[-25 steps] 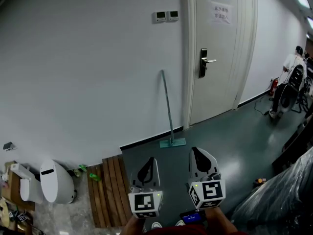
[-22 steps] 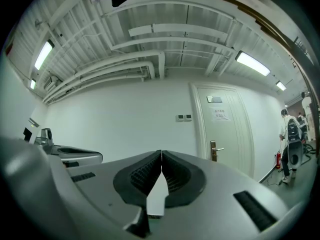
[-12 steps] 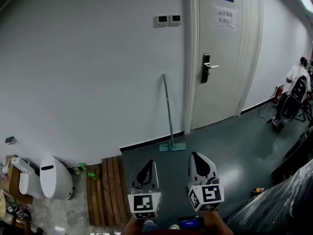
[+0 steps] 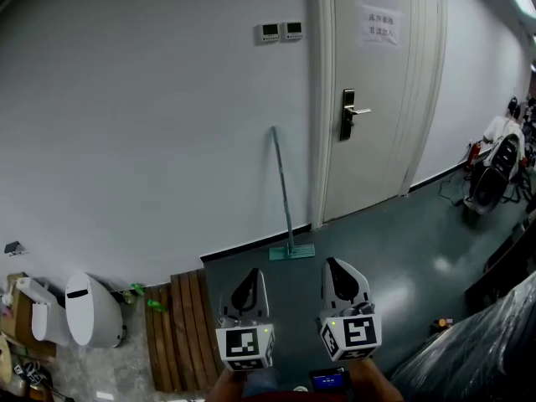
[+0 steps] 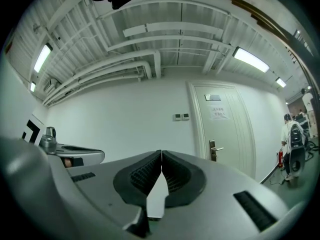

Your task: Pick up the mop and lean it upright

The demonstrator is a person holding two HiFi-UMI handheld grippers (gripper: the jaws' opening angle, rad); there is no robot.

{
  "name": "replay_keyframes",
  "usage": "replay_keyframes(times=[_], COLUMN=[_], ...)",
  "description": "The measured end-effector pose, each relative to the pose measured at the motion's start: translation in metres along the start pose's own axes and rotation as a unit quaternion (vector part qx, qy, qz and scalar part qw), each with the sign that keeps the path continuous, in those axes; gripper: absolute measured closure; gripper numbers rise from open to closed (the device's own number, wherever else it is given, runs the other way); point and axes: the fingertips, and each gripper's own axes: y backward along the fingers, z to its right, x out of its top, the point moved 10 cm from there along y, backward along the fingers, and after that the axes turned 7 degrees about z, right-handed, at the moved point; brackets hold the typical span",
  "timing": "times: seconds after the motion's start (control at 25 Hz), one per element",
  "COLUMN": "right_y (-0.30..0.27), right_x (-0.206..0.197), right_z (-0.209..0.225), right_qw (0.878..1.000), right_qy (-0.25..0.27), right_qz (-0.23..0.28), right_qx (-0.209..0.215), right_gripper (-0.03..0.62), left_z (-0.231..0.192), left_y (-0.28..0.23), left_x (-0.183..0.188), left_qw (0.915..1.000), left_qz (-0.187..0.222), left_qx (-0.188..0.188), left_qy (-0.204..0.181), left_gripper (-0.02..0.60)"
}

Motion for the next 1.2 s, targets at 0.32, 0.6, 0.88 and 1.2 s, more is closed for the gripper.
replay_keyframes(times=[0.32,0.6,0.88,1.2], right_y=[-0.055,-0.119,-0.186,-0.239], right_x=[-0.020,-0.033,-0.046,-0.063], right_z=[-0.010,-0.032,-0.046,-0.052], right_qw=[1.000,0.999,0.999,0.998], right_qy=[0.009,0.019,0.025,0.029], right_qz=[-0.003,-0.004,-0.003,-0.002], right_qx=[-0.020,-0.030,-0.047,-0.061], right_gripper=[0.576,0.576,0.576,0.576], left_z=[-0.044,-0.093,-0.141,-0.180], left_y=[-0.042,-0.092,-0.138,-0.186], left_x=[-0.020,-0.026,-0.033,-0.047], left_qw=[0.9999,0.9994,0.9987,0.9979], left_qz=[0.002,0.015,0.015,0.016], left_qx=[-0.009,-0.027,-0.046,-0.061], left_qy=[0.008,0.018,0.011,0.016], left_gripper=[0.568,0.568,0.568,0.568])
